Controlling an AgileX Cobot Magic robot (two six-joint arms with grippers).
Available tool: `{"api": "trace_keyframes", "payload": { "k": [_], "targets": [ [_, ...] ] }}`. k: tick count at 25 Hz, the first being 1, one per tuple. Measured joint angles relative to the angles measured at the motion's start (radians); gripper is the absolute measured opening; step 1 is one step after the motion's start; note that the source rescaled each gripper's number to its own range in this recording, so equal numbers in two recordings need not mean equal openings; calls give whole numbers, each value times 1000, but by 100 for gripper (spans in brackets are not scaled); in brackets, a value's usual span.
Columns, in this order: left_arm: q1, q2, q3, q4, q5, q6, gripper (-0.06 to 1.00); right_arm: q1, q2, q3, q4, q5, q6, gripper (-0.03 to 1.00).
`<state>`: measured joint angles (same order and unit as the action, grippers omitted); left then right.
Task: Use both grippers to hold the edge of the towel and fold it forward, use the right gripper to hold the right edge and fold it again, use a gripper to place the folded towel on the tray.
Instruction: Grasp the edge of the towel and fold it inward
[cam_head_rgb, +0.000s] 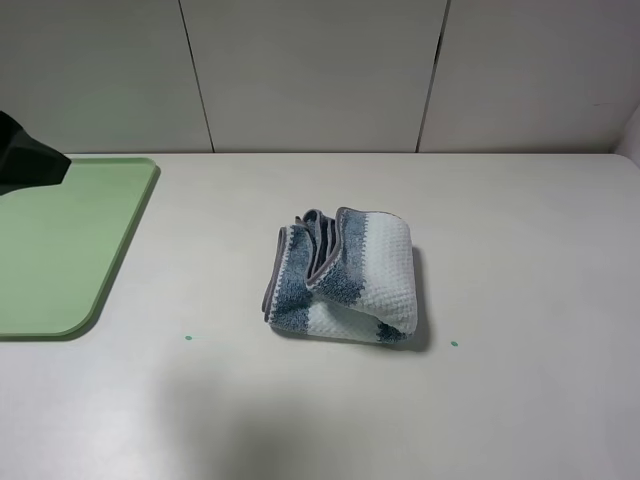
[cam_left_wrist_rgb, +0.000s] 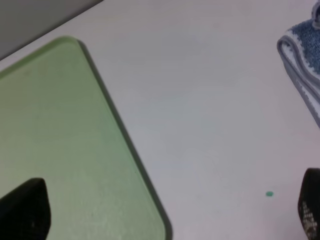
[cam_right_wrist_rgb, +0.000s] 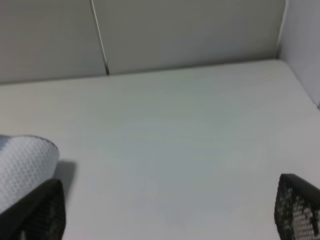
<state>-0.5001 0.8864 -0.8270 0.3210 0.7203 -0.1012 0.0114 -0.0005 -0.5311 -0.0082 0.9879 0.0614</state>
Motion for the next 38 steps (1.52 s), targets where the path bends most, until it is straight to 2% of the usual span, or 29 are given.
{"api": "trace_keyframes", "payload": {
  "k": [38],
  "targets": [
    [0,0,0,-1,-72,11,100,0,-7,36,8,27,-3,91]
  ]
}}
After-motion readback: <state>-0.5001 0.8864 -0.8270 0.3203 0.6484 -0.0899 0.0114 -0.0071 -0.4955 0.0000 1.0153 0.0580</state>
